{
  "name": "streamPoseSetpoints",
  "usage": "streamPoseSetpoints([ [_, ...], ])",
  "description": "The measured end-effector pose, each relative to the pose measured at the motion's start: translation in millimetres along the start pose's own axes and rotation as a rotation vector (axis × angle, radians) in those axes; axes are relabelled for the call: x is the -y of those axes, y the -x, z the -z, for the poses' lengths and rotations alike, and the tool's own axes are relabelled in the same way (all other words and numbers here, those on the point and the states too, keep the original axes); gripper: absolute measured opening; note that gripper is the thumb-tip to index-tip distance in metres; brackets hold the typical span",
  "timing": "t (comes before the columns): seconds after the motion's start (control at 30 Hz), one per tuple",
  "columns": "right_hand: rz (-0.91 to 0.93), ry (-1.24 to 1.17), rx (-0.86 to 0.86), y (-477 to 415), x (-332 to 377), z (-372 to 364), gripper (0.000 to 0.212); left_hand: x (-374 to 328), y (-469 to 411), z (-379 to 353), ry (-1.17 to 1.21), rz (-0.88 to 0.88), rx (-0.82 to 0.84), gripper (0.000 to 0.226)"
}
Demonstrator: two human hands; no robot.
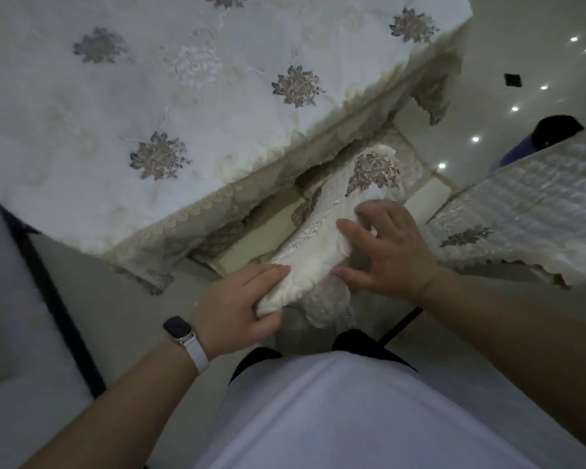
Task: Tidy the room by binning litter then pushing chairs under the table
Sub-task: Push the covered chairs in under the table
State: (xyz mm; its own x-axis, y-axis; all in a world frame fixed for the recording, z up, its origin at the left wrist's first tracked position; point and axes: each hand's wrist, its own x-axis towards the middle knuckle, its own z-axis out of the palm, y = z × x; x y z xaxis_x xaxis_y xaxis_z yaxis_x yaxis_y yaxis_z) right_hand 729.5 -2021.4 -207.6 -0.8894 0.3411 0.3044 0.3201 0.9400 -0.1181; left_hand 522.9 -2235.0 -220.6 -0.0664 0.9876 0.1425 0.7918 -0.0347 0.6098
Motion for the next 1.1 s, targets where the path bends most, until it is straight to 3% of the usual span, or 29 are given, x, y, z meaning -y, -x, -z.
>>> streamPoseSetpoints([
  [0.2, 0.314, -0.167, 0.109, -34, -28, -2, 0.065, -46, -9, -21, -0.186, 0.227, -0.152, 0.049],
  [0.37, 0.512, -0.230, 0.096, -55, -42, -11, 0.067, -65, -18, -37, -0.276, 0.385, -0.239, 0.047],
  [0.57, 0.525, -0.263, -0.074, -61, -36, -23, 0.061, -75, -28, -50, -0.437, 0.508, -0.423, 0.052],
  [0.73, 0.532, -0.299, -0.112, -63, -36, -26, 0.058, -71, -30, -56, -0.559, 0.498, -0.465, 0.049],
  [1.1, 0.537, -0.317, -0.147, -86, -15, -39, 0.057, -34, -26, -33, -0.535, 0.459, -0.564, 0.052],
])
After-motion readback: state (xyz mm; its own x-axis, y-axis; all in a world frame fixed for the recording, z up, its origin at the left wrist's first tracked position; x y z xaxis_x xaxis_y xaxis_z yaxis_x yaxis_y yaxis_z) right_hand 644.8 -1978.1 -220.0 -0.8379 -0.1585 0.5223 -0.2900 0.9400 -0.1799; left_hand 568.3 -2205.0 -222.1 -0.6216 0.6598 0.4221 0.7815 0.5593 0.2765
